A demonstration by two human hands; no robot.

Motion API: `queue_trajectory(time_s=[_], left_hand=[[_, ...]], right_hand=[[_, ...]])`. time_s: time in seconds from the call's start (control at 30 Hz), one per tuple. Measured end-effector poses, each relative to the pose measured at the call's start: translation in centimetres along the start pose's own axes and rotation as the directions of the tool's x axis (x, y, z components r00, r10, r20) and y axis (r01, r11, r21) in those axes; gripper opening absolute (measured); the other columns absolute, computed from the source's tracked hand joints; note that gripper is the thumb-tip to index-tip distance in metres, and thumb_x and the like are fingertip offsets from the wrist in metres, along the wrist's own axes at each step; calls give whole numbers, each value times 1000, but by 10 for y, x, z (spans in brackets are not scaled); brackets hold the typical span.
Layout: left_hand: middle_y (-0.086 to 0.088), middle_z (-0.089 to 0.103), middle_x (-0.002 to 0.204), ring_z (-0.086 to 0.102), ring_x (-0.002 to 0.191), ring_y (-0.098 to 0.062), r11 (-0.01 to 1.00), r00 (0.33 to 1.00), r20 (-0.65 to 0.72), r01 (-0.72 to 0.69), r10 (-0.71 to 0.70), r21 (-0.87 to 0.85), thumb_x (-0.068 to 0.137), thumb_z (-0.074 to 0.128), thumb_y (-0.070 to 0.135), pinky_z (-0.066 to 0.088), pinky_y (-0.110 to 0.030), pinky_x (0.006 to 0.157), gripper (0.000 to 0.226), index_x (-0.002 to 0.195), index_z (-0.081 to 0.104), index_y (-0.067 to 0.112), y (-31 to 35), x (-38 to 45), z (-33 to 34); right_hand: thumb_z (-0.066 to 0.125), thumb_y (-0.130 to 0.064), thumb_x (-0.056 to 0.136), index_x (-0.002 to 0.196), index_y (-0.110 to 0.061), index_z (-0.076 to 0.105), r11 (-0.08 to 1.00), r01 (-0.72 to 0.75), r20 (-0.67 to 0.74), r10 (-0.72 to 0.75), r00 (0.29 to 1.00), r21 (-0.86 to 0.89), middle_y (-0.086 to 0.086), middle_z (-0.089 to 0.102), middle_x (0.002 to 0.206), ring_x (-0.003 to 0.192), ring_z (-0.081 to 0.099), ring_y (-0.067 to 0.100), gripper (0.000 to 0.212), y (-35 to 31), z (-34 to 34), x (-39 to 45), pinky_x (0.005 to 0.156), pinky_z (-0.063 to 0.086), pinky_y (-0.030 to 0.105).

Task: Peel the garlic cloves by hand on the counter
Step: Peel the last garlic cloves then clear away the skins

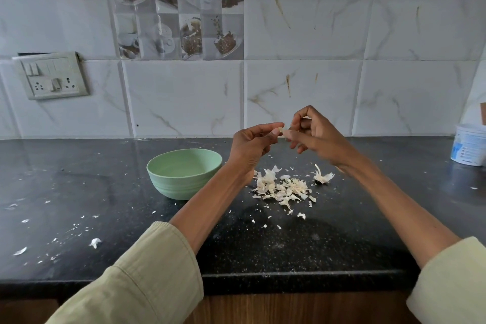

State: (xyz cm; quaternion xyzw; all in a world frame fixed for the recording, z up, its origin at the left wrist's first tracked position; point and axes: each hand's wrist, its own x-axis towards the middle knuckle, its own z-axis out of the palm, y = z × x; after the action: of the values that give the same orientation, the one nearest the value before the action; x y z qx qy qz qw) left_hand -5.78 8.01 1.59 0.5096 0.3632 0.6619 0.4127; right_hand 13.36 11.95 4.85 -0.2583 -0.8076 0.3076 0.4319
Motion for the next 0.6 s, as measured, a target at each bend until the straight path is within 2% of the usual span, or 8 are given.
queue_trajectory(time_s=[0.1, 0.2, 0.43, 0.5, 0.6], left_hand=[[-5, 71, 82, 54, 78, -15, 993, 998, 1, -64, 65, 101, 93, 80, 14, 44, -24, 70, 17, 109, 83, 11, -1, 0, 0], [5, 72, 72, 56, 64, -2, 983, 995, -24, -88, 93, 163, 92, 80, 9, 45, -16, 63, 15, 107, 81, 9, -2, 0, 2], [-8, 80, 91, 65, 82, -10, 991, 997, -57, -50, 57, 125, 91, 81, 13, 52, -25, 79, 18, 110, 81, 11, 1, -3, 1], [-10, 81, 99, 70, 86, -10, 987, 996, -61, -57, 66, 150, 93, 80, 20, 54, -26, 83, 20, 110, 81, 11, 3, -4, 3], [-5, 81, 91, 72, 80, -8, 952, 987, -55, -129, 150, 279, 89, 85, 29, 55, -21, 74, 24, 105, 81, 11, 3, -6, 7]], right_hand=[[70, -30, 102, 111, -5, 61, 999, -36, 10, 37, 999, -40, 10, 78, 93, 83, 74, 29, 28, 2, 5, 2, 72, 61, 34], [74, -26, 99, 107, -6, 65, 993, 2, -11, -4, 1000, -117, 7, 79, 86, 80, 76, 26, 23, 6, 7, 1, 71, 62, 31], [79, -14, 95, 99, -10, 73, 989, 71, -107, -86, 991, -133, 3, 80, 86, 81, 77, 18, 9, 5, 5, 1, 76, 63, 30], [81, -14, 93, 97, -10, 75, 988, 72, -134, -91, 987, -138, 2, 80, 85, 79, 77, 15, 9, 4, 5, 1, 76, 62, 29], [83, -11, 89, 94, -15, 78, 979, 86, -166, -117, 979, -182, -4, 80, 84, 79, 76, 11, 8, 3, 5, 1, 78, 62, 27]])
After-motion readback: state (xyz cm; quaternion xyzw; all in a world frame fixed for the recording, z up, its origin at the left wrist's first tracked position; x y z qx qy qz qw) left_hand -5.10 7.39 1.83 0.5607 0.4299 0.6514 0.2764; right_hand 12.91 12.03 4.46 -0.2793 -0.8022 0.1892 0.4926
